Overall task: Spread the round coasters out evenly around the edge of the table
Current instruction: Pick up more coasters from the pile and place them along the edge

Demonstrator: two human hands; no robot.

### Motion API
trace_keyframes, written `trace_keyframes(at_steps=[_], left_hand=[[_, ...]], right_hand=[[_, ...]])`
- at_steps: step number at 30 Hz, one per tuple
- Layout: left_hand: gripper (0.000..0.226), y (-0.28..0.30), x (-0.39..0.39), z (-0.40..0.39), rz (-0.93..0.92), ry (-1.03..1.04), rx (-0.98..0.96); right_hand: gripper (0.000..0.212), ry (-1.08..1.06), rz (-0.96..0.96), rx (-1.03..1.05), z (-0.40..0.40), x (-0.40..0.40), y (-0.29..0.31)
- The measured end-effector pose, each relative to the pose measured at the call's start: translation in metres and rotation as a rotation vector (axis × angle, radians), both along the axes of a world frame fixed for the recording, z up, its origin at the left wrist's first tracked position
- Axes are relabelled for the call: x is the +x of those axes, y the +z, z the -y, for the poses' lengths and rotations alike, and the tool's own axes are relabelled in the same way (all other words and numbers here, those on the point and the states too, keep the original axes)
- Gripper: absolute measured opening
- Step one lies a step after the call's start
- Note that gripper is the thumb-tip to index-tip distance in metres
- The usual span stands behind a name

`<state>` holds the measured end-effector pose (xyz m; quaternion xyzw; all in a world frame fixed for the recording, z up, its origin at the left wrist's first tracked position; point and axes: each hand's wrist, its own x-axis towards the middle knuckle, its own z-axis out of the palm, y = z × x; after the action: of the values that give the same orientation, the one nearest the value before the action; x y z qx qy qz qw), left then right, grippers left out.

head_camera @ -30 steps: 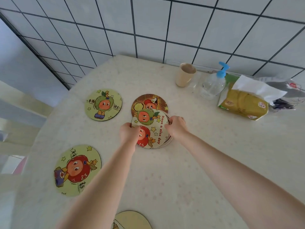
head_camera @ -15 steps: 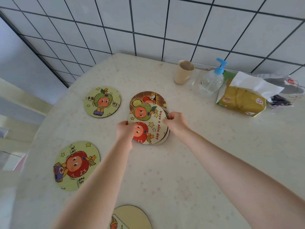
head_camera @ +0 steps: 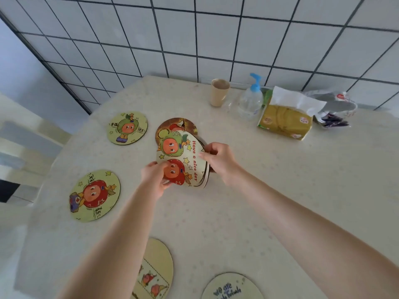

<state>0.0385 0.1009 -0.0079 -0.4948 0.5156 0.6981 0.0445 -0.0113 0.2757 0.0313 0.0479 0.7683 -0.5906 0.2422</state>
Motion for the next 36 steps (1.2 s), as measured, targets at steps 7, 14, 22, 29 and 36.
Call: trace_keyframes(at_steps=[7, 14, 22, 29, 36], left_hand=[[0.023, 0.015, 0.081, -0.12, -0.055, 0.027, 0.15], [0.013, 0.018, 0.16, -0.263, -0.035, -0.003, 0.199], [0.007, 0.015, 0.243, -0.373, 0.041, -0.13, 0.187], [0.004, 0.001, 0.302, -0.405, 0.064, -0.225, 0.141], [0.005, -0.006, 0.309, -0.399, 0.011, -0.366, -0.058]], right_hand=[[0.01, 0.093, 0.052, -0.14, -0.113, 0.064, 0.023], [0.005, 0.025, 0.082, -0.087, -0.266, 0.143, 0.032], [0.008, -0.204, 0.165, 0.055, -0.389, 0.242, 0.01], [0.007, -0.246, 0.205, 0.171, -0.425, 0.305, -0.014], [0.009, -0.466, 0.324, 0.036, -0.413, 0.361, -0.041]])
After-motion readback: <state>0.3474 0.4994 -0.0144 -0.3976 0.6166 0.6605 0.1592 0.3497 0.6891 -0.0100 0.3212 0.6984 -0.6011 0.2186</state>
